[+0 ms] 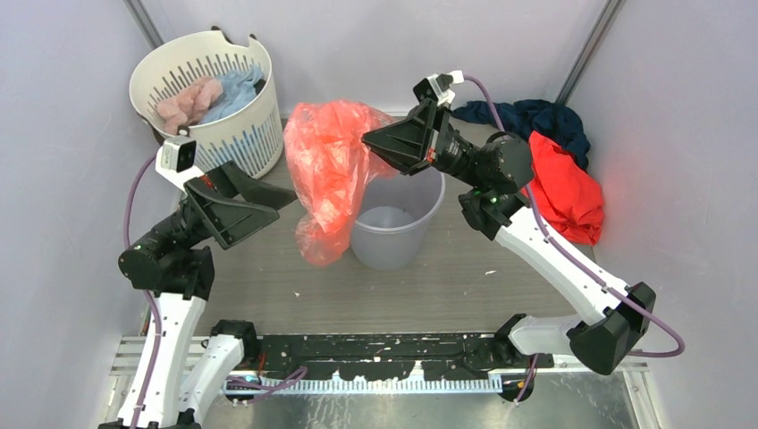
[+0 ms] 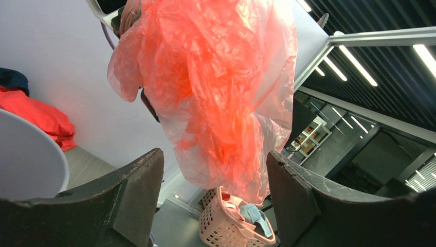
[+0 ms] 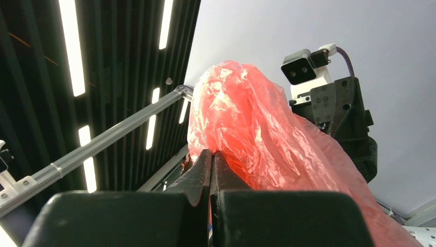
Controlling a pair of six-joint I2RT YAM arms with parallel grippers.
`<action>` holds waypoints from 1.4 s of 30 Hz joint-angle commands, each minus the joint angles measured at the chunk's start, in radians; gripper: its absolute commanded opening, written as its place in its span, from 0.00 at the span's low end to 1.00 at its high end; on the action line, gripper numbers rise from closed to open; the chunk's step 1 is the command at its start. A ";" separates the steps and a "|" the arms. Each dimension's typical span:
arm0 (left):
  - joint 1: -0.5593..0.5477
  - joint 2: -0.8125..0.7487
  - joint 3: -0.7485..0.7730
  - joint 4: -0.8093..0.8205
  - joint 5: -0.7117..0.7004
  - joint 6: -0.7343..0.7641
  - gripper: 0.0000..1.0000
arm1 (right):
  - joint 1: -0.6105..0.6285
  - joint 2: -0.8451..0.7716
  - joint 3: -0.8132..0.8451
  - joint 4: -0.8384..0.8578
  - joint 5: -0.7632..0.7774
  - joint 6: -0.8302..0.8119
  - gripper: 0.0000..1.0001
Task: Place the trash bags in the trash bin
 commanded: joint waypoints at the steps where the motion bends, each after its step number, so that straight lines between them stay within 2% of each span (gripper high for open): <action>1: -0.005 0.020 0.032 0.055 -0.025 -0.011 0.74 | 0.005 0.016 0.004 0.069 -0.011 0.000 0.01; 15: -0.023 0.110 -0.002 0.055 -0.037 0.066 0.74 | 0.013 0.080 -0.060 0.163 -0.009 0.040 0.01; 19: -0.046 0.132 -0.008 0.055 -0.047 0.091 0.71 | 0.021 0.094 -0.067 0.184 -0.011 0.048 0.01; 21: -0.055 0.140 -0.005 0.055 -0.046 0.100 0.58 | 0.021 0.097 -0.073 0.200 -0.011 0.057 0.01; 22: -0.058 0.144 -0.003 0.055 -0.043 0.101 0.49 | 0.020 0.099 -0.076 0.205 -0.012 0.060 0.01; 25: -0.059 0.148 0.013 0.053 -0.039 0.099 0.09 | 0.020 0.100 -0.077 0.208 -0.021 0.061 0.01; 26: -0.059 0.144 0.023 0.044 -0.037 0.099 0.03 | 0.021 0.098 -0.078 0.205 -0.025 0.060 0.01; 28: -0.059 0.132 0.049 -0.006 -0.030 0.113 0.00 | 0.019 0.090 -0.075 0.173 -0.037 0.046 0.01; 31: -0.059 0.102 0.124 -0.151 -0.010 0.180 0.00 | 0.016 0.053 -0.062 0.046 -0.056 -0.028 0.01; 39: -0.059 0.092 0.423 -0.564 0.031 0.384 0.00 | -0.035 -0.126 0.071 -0.624 -0.048 -0.433 0.01; 42: -0.059 0.117 0.494 -0.602 0.025 0.374 0.00 | -0.055 -0.163 0.120 -0.798 -0.031 -0.518 0.11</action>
